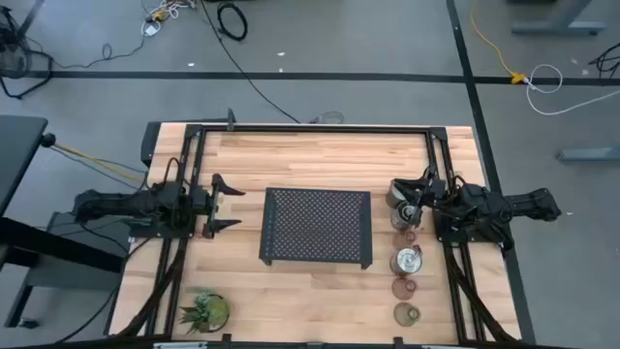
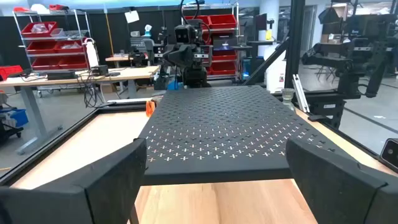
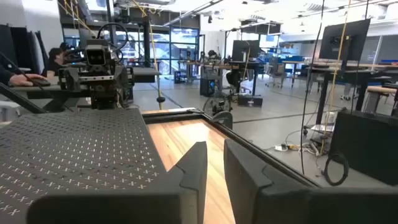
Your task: Pick & Place candle stick holders
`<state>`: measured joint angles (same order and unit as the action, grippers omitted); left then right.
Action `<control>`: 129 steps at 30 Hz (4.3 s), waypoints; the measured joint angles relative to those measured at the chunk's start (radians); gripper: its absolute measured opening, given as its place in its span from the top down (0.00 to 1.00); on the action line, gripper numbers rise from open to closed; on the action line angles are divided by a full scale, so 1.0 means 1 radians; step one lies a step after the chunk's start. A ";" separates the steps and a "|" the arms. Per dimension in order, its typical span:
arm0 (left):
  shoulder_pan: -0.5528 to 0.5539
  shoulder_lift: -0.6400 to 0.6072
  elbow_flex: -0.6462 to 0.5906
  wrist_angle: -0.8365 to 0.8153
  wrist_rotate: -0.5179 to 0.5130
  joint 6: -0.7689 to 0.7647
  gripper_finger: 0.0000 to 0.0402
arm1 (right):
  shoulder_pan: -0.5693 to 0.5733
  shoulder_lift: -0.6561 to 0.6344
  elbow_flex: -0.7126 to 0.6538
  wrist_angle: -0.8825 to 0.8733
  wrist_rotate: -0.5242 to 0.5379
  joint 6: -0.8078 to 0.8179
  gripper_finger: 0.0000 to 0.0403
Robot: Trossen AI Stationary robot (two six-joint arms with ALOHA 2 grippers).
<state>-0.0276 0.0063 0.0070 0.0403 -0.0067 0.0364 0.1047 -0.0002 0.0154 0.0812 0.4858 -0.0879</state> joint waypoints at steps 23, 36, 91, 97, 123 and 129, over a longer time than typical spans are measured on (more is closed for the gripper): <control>0.000 0.000 0.000 0.000 0.000 0.000 0.04 | 0.000 0.000 0.000 0.000 0.000 0.000 0.85; 0.000 0.000 0.000 0.000 0.000 0.006 0.04 | 0.000 0.000 0.000 0.000 0.000 0.000 0.85; 0.002 0.000 0.000 0.142 -0.378 -0.286 0.04 | 0.001 0.000 0.001 0.792 -0.070 0.364 0.85; 0.002 0.000 0.000 0.142 -0.378 -0.284 0.04 | 0.001 0.031 0.219 0.559 0.041 0.278 0.85; 0.002 0.000 0.000 0.142 -0.378 -0.259 0.04 | -0.031 1.013 1.621 -1.485 0.222 0.596 0.01; 0.002 0.000 0.000 0.143 -0.378 -0.259 0.04 | -0.058 1.075 1.625 -1.600 0.135 0.622 0.04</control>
<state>-0.0254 0.0063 0.0070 0.1828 -0.3847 -0.2222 0.0463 1.0751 1.6405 -1.5190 0.6207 0.5337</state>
